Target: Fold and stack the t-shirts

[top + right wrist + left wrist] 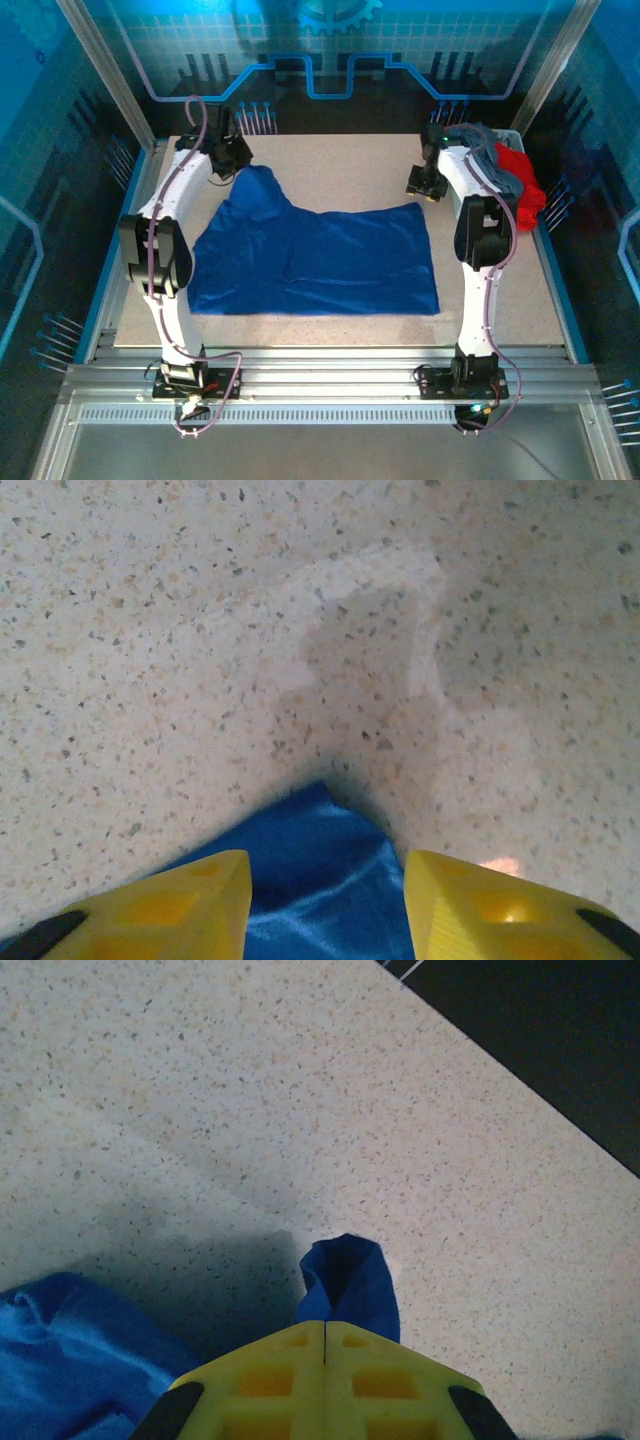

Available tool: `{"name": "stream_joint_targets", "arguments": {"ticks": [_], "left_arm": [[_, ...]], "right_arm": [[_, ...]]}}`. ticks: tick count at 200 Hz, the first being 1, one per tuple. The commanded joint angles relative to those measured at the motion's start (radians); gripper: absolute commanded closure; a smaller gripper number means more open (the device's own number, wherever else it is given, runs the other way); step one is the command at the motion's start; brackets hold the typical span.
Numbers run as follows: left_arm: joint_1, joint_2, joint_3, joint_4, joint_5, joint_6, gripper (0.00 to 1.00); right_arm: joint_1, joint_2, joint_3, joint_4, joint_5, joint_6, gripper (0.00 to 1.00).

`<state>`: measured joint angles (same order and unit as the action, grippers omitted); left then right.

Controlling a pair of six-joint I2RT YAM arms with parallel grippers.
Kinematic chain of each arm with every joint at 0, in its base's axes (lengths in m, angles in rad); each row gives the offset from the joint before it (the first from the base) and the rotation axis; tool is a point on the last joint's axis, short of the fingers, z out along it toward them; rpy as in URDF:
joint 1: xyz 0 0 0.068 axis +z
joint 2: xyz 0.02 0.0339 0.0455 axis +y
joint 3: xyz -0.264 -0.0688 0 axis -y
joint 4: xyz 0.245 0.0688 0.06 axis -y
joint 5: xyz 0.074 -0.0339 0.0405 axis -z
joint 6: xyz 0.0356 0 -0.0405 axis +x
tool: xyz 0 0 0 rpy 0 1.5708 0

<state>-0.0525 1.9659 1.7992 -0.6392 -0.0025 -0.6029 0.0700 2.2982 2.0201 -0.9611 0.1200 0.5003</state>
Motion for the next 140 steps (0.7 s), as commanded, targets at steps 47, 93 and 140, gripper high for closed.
{"name": "stream_joint_targets", "arguments": {"ticks": [47, 93, 140], "left_arm": [[0.003, -0.015, -0.027, 0.001, 0.022, -0.020, 1.00], [0.002, -0.025, -0.033, -0.007, 0.022, -0.015, 1.00], [0.002, -0.081, -0.050, -0.038, -0.007, 0.007, 1.00]], "right_arm": [[0.013, 0.163, 0.112, -0.082, -0.003, 0.003, 0.59], [0.020, 0.154, 0.097, -0.069, 0.003, 0.009, 0.86], [0.026, 0.042, 0.033, -0.024, 0.023, 0.012, 1.00]]}}
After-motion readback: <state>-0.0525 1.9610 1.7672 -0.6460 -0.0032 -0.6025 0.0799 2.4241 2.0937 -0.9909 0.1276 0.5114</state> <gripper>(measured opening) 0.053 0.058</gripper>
